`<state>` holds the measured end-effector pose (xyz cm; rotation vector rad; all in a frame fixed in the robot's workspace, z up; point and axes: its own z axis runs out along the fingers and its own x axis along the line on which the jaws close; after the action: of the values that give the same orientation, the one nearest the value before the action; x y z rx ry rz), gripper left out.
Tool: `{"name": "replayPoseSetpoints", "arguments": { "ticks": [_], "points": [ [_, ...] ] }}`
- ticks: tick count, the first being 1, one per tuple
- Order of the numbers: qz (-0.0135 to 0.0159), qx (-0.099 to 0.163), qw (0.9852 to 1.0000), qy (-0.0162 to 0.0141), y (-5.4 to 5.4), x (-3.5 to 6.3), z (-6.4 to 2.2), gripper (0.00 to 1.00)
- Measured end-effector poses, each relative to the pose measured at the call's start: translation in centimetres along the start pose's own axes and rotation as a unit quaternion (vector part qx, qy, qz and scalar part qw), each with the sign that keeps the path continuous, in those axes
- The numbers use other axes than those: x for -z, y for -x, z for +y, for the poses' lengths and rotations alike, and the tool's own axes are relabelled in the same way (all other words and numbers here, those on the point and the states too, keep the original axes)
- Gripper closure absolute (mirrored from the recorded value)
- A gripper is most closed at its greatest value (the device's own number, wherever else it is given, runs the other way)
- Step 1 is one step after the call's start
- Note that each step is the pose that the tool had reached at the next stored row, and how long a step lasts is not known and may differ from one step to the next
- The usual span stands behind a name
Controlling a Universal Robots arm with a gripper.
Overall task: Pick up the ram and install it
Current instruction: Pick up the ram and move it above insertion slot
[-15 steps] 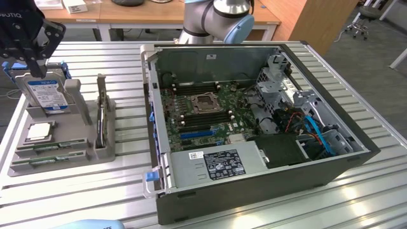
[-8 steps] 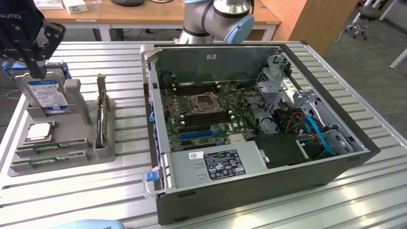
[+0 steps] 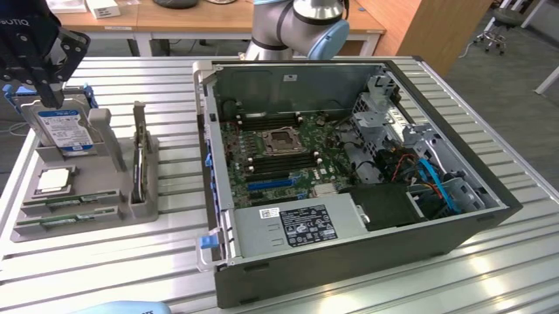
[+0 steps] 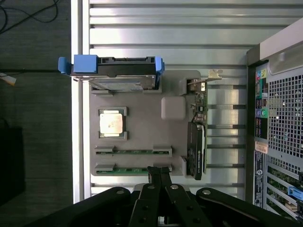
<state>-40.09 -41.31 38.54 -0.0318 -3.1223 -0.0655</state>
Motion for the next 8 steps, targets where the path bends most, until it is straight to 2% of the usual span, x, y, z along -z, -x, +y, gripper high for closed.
{"name": "replayPoseSetpoints", "arguments": {
  "ticks": [4, 8],
  "points": [
    [0.0001, 0.002, 1.0000, -0.0001, 0.00, 0.00, 0.00, 0.90],
    [0.0007, 0.018, 0.9998, -0.0006, 0.00, -0.03, 0.00, 0.90]
  ]
}}
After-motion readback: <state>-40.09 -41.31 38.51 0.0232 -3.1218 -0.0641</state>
